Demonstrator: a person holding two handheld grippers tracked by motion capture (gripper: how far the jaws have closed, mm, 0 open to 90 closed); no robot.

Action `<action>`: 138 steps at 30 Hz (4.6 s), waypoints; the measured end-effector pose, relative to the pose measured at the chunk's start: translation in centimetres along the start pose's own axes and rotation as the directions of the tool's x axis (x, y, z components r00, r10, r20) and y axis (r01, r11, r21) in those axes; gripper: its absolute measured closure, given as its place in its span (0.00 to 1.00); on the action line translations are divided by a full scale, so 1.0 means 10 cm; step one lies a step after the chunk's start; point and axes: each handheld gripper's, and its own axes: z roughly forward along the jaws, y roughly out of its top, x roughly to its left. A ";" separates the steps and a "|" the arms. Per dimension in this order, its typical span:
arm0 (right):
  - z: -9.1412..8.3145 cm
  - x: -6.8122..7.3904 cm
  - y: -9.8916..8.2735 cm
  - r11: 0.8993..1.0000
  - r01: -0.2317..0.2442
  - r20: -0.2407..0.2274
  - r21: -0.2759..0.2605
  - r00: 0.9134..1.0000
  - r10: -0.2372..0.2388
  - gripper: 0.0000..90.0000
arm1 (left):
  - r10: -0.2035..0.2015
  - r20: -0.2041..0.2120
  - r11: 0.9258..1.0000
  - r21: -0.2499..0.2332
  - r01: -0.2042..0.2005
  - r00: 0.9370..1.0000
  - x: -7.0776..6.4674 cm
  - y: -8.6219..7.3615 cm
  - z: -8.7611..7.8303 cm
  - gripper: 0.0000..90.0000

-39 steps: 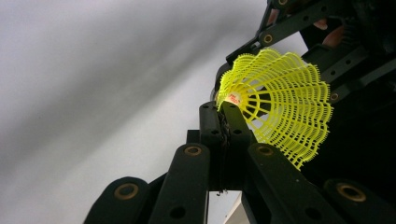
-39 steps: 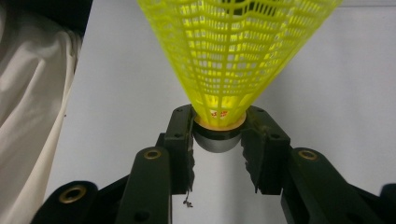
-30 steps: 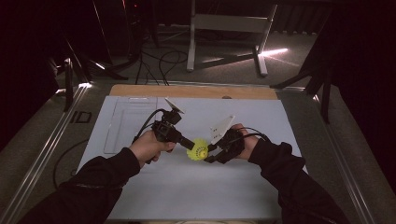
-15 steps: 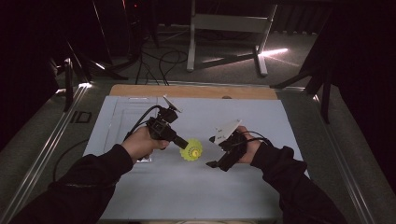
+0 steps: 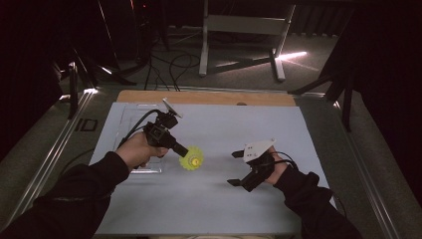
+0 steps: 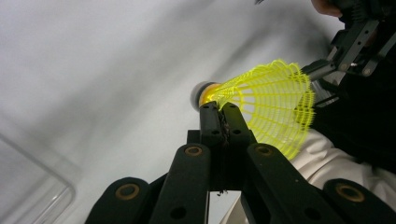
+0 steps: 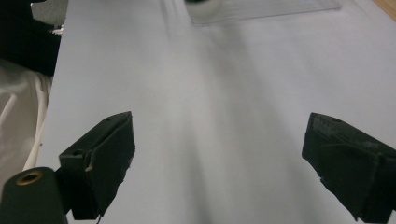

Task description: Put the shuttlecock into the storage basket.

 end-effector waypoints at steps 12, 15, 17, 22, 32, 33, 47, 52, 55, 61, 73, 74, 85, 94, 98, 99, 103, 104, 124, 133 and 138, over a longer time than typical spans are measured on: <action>-0.18 0.10 -0.28 0.999 -0.034 0.058 -0.029 0.998 0.036 0.11 | -0.046 -0.042 0.999 -0.026 0.045 0.998 0.22 -0.15 -0.33 1.00; -0.22 0.11 -0.32 0.999 -0.038 0.066 -0.033 0.997 0.040 0.11 | -0.060 -0.062 0.998 -0.032 0.058 0.996 0.26 -0.20 -0.43 1.00; -0.24 0.11 -0.34 0.998 -0.043 0.074 -0.040 0.996 0.046 0.11 | -0.075 -0.071 0.997 -0.040 0.073 0.995 0.30 -0.24 -0.49 1.00; -0.30 0.12 -0.41 0.997 -0.061 0.086 -0.049 0.994 0.065 0.11 | -0.120 -0.115 0.992 -0.041 0.116 0.986 0.40 -0.32 -0.67 1.00; -0.33 0.13 -0.47 0.995 -0.072 0.094 -0.062 0.993 0.078 0.11 | -0.182 -0.185 0.983 -0.068 0.172 0.966 0.56 -0.45 -0.96 1.00; -0.33 0.13 -0.47 0.996 -0.070 0.094 -0.059 0.993 0.075 0.11 | -0.182 -0.185 0.983 -0.068 0.172 0.966 0.56 -0.45 -0.96 1.00; -0.32 0.13 -0.49 0.996 -0.069 0.098 -0.057 0.992 0.074 0.11 | -0.218 -0.162 0.976 -0.047 0.214 0.962 0.78 -0.48 -0.78 1.00; -0.29 0.13 -0.52 0.996 -0.073 0.093 -0.048 0.993 0.077 0.11 | -0.227 -0.149 0.974 -0.029 0.225 0.962 0.87 -0.49 -0.66 1.00; -0.28 0.13 -0.53 0.996 -0.076 0.089 -0.047 0.993 0.080 0.11 | -0.233 -0.147 0.972 -0.025 0.232 0.961 0.90 -0.49 -0.62 1.00; -0.28 0.12 -0.54 0.996 -0.079 0.089 -0.039 0.993 0.082 0.11 | -0.247 -0.113 0.968 0.004 0.249 0.962 1.01 -0.48 -0.44 1.00; -0.29 0.11 -0.57 0.996 -0.085 0.094 -0.033 0.992 0.088 0.11 | -0.268 -0.115 0.961 0.037 0.274 0.956 1.13 -0.49 -0.25 1.00; -0.29 0.11 -0.57 0.996 -0.085 0.094 -0.031 0.992 0.088 0.11 | -0.269 -0.119 0.960 0.042 0.276 0.956 1.14 -0.49 -0.23 1.00; -0.30 0.11 -0.57 0.996 -0.088 0.092 -0.025 0.992 0.090 0.11 | -0.261 -0.221 0.961 0.035 0.275 0.940 1.14 -0.47 -0.19 0.53; -0.31 0.12 -0.58 0.996 -0.086 0.095 -0.025 0.992 0.088 0.11 | -0.222 -0.162 0.975 -0.020 0.221 0.962 1.08 -0.47 -0.31 0.00; -0.31 0.12 -0.57 0.996 -0.086 0.096 -0.024 0.991 0.088 0.11 | -0.200 -0.158 0.980 -0.021 0.199 0.967 1.06 -0.49 -0.31 0.00; -0.32 0.12 -0.57 0.996 -0.088 0.098 -0.026 0.991 0.090 0.11 | -0.191 -0.154 0.982 -0.024 0.190 0.969 1.04 -0.49 -0.31 0.00; -0.32 0.12 -0.57 0.996 -0.085 0.100 -0.025 0.991 0.087 0.11 | -0.111 -0.184 0.994 -0.038 0.106 0.977 0.95 -0.49 -0.32 0.00; -0.31 0.13 -0.57 0.996 -0.087 0.099 -0.027 0.991 0.089 0.11 | -0.101 -0.180 0.994 -0.047 0.094 0.978 0.93 -0.50 -0.31 0.00; -0.34 0.16 -0.74 0.976 -0.198 0.143 -0.093 0.967 0.210 0.11 | 0.235 -0.284 0.936 -0.191 -0.295 0.930 0.49 -0.39 -0.02 0.00; -0.42 0.16 -0.81 0.958 -0.244 0.190 -0.149 0.944 0.270 0.11 | 0.323 -0.264 0.895 -0.228 -0.385 0.909 0.30 -0.31 0.16 0.00; -0.45 0.18 -0.85 0.949 -0.265 0.201 -0.173 0.934 0.297 0.11 | 0.374 -0.256 0.871 -0.235 -0.432 0.892 0.17 -0.28 0.28 0.00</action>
